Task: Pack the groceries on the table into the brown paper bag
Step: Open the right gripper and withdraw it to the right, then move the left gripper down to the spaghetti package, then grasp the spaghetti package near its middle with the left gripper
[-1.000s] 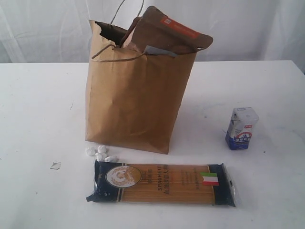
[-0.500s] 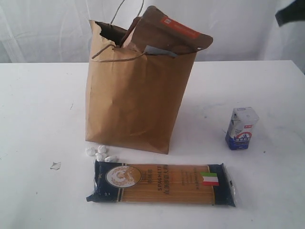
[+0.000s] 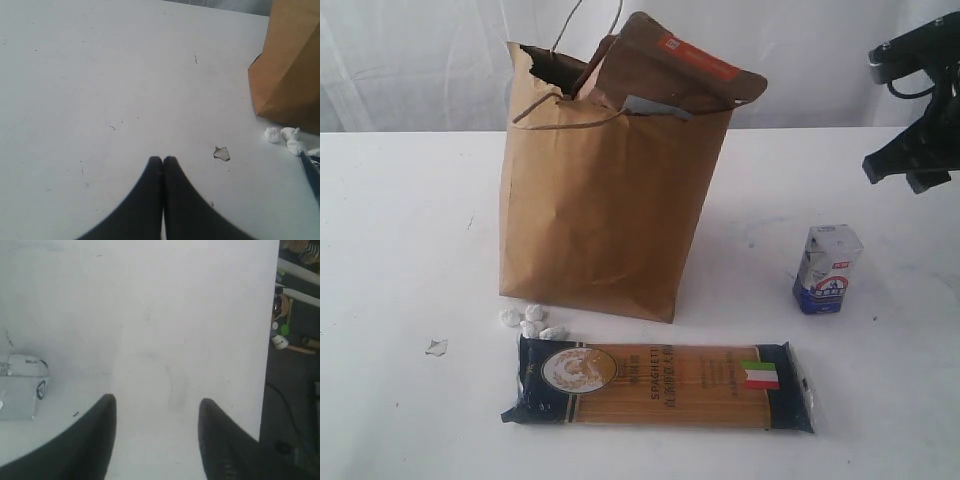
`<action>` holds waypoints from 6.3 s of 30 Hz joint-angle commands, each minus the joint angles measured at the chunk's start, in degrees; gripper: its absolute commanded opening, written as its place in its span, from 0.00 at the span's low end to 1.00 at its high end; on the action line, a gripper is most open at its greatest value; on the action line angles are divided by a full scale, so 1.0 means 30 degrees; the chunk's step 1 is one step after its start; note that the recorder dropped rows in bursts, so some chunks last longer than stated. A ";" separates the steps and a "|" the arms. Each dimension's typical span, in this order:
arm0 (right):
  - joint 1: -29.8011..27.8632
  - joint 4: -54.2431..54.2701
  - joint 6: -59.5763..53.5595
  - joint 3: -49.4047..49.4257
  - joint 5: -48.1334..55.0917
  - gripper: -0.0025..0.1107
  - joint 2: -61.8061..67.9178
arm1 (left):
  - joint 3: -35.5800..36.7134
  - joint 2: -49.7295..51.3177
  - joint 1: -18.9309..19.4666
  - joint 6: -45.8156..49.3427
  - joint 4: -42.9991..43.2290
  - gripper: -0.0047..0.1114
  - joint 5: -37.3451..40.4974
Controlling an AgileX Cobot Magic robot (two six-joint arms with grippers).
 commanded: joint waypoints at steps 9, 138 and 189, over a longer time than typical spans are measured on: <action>-0.0152 0.0111 0.1244 0.0216 -0.0390 0.17 0.0028 | 0.0063 -0.0042 -0.0106 0.0010 -0.0072 0.04 -0.0068; -0.0227 0.3858 0.3794 1.1995 -0.2439 0.02 -1.8069 | -1.3220 2.4169 -0.5613 4.8481 -3.0974 0.09 1.2628; -0.0227 0.4283 0.3791 1.1995 -0.0538 0.02 -1.8069 | -1.9187 3.3403 -1.1133 4.7518 -2.7418 0.56 0.5120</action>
